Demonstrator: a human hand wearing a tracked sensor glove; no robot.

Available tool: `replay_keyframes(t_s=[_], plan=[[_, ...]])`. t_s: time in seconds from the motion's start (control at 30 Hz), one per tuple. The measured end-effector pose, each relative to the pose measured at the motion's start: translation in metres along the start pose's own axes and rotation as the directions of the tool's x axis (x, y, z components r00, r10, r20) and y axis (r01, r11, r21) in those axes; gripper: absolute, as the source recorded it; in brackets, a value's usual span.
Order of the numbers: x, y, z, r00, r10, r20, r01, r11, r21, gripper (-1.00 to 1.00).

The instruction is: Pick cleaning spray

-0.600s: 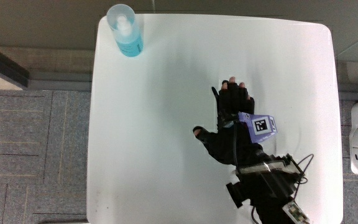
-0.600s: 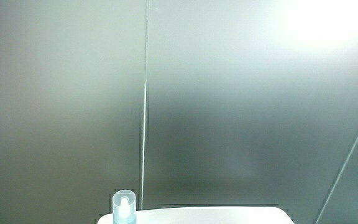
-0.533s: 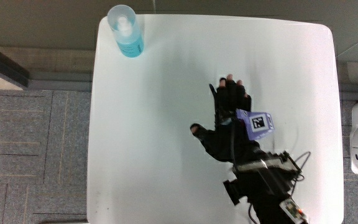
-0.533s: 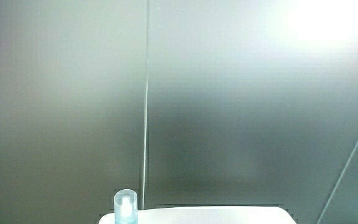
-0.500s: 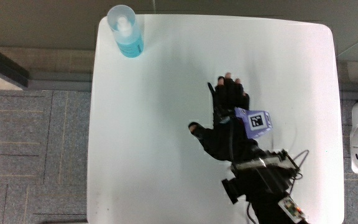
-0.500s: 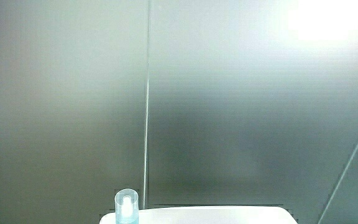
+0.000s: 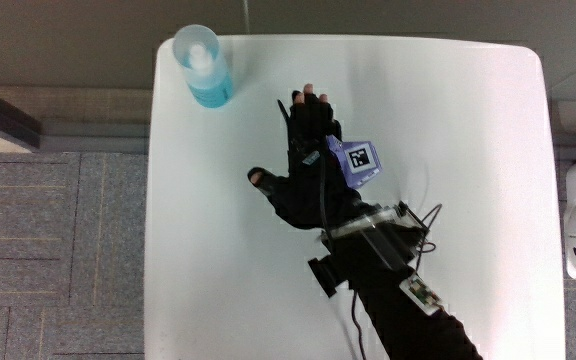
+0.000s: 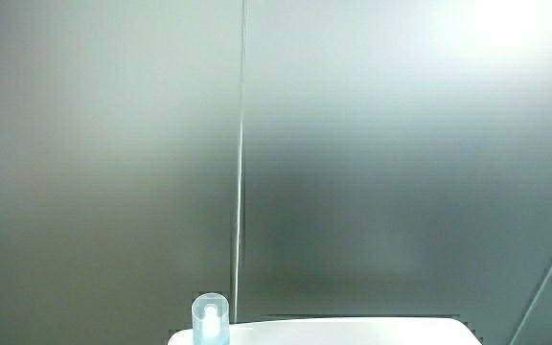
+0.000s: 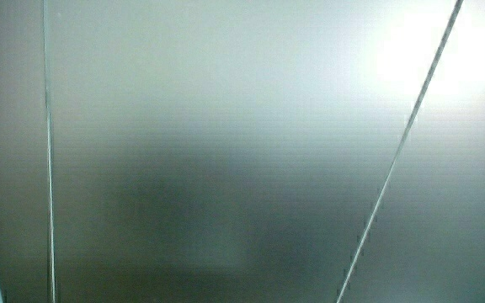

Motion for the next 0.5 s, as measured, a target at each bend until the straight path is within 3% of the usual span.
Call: replay_keyframes(t_s=[0.03, 0.07, 0.1, 0.13, 0.2, 0.23, 0.27, 0.37, 0.4, 0.43, 0.5], plan=[[0.002, 0.004, -0.001, 0.999, 0.044, -0.02, -0.044, 0.999, 0.003, 0.0], [0.006, 0.007, 0.0, 1.0, 0.006, 0.026, -0.006, 1.0, 0.003, 0.0], [0.011, 0.012, 0.0, 0.998, 0.06, 0.001, -0.06, 0.9981, 0.013, 0.0], [0.009, 0.013, 0.0, 0.998, 0.043, -0.04, -0.042, 0.9989, 0.019, 0.0], [0.01, 0.017, 0.001, 0.986, 0.097, -0.134, -0.094, 0.995, 0.034, 0.0], [0.012, 0.018, 0.002, 0.99, 0.074, -0.117, -0.069, 0.9967, 0.044, 0.0], [0.013, 0.02, 0.002, 0.986, 0.069, -0.149, -0.062, 0.9969, 0.048, 0.0], [0.022, 0.028, 0.004, 0.987, 0.032, -0.157, -0.025, 0.9984, 0.05, 0.0], [0.025, 0.032, 0.005, 0.985, 0.028, -0.171, -0.02, 0.9987, 0.047, 0.0], [0.017, 0.032, 0.004, 0.972, 0.055, -0.227, -0.048, 0.9981, 0.039, 0.0], [0.012, 0.034, 0.004, 0.973, 0.052, -0.224, -0.045, 0.9983, 0.038, 0.0]])
